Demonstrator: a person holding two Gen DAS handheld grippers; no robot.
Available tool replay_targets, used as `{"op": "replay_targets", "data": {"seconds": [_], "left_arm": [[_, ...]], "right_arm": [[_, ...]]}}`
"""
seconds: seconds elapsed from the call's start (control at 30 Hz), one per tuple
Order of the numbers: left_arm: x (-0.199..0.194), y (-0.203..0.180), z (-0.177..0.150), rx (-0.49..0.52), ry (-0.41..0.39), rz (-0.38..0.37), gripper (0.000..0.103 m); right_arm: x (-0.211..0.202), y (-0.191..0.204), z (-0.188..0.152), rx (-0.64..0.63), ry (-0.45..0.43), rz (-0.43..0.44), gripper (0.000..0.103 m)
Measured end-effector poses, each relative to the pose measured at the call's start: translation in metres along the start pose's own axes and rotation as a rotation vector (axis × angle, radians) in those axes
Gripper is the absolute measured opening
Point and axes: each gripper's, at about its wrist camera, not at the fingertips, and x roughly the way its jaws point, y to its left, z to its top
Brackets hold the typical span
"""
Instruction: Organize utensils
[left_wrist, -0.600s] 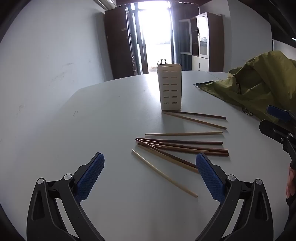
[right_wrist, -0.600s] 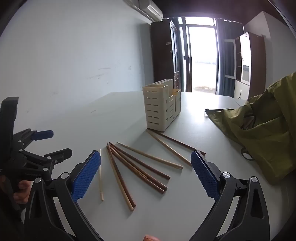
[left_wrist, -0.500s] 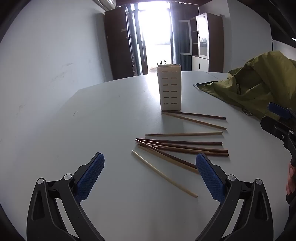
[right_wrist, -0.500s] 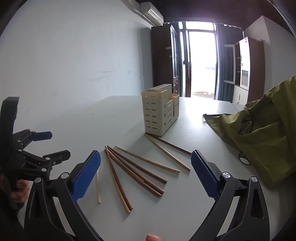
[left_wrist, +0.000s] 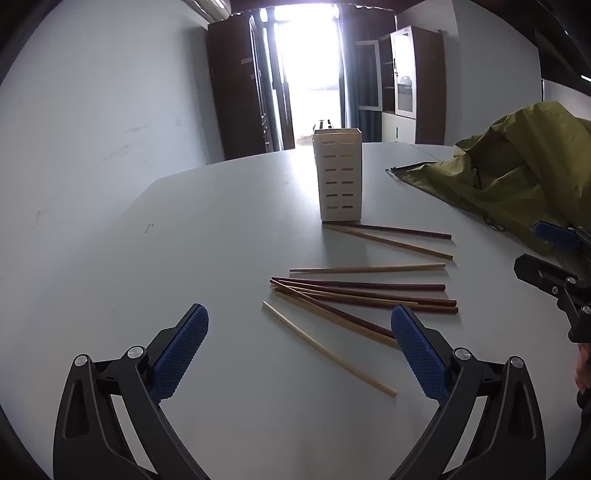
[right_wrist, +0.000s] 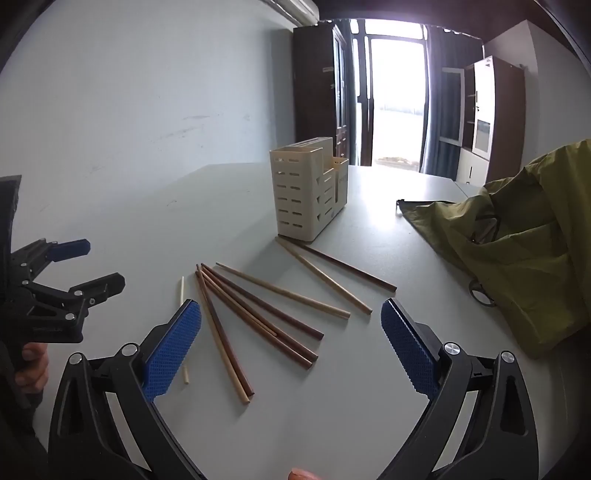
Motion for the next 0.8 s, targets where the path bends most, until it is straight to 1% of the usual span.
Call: {"op": "replay_targets", "data": {"seconds": [0.17, 0.27, 0.33, 0.5, 0.63, 0.8], "left_arm": [[0.002, 0.002, 0.000, -0.005, 0.008, -0.010, 0.097], [0.004, 0.003, 0.000, -0.008, 0.000, 0.012, 0.097], [0.006, 0.003, 0.000, -0.012, 0.000, 0.020, 0.097], [0.012, 0.004, 0.000, -0.020, 0.021, 0.006, 0.097], [0.012, 0.004, 0.000, -0.020, 0.021, 0.005, 0.097], [0.012, 0.006, 0.001, -0.032, 0.018, 0.022, 0.097]], "right_arm": [[0.003, 0.001, 0.000, -0.003, 0.006, -0.024, 0.099], [0.004, 0.001, 0.000, -0.007, 0.009, -0.034, 0.099], [0.004, 0.001, -0.001, -0.008, 0.010, -0.038, 0.099], [0.004, -0.001, -0.002, -0.009, 0.012, -0.039, 0.099], [0.005, -0.002, -0.003, -0.012, 0.017, -0.040, 0.099], [0.007, -0.002, -0.004, -0.015, 0.022, -0.051, 0.099]]}}
